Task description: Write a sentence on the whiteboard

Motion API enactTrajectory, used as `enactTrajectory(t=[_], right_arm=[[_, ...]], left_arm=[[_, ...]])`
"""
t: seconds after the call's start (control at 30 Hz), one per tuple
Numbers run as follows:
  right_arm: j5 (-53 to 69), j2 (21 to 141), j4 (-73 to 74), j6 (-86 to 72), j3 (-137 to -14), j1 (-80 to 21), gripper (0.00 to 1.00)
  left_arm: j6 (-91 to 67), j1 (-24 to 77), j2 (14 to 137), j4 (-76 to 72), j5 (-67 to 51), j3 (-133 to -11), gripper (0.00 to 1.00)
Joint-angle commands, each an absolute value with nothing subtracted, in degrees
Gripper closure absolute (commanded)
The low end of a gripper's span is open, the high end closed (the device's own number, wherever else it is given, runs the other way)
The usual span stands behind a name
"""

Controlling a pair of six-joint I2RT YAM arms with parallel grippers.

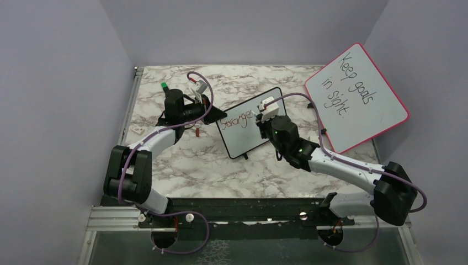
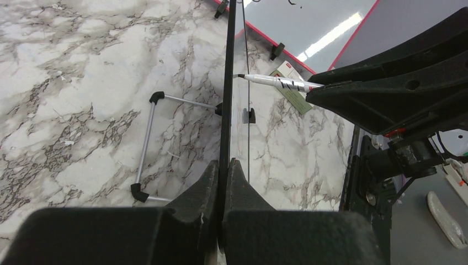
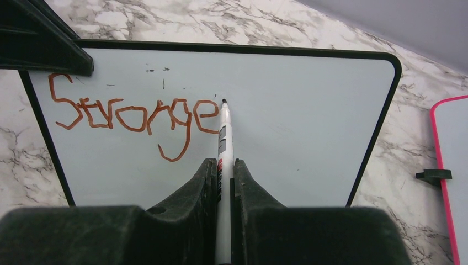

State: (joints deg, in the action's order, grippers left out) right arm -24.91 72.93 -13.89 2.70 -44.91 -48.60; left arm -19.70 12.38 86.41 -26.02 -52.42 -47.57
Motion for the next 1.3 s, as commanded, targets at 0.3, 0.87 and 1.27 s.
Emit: enactTrajectory(t=[0.3, 0.87, 1.27], right_arm=[[-25.6, 73.1, -11.5, 1.2, -45.4, -47.9, 0.99], [-24.0, 70.8, -6.8, -2.2, -42.4, -47.9, 0.99], [-25.4, 72.0, -11.9, -0.5, -43.4, -48.0, 0.99]], left_arm=[[-16.6, 12.7, 88.4, -20.0, -49.1, -47.2, 1.00], [-16.7, 12.7, 88.4, -19.8, -49.0, -47.2, 1.00], [-16.8, 12.7, 88.3, -19.8, -49.0, -47.2, 1.00]])
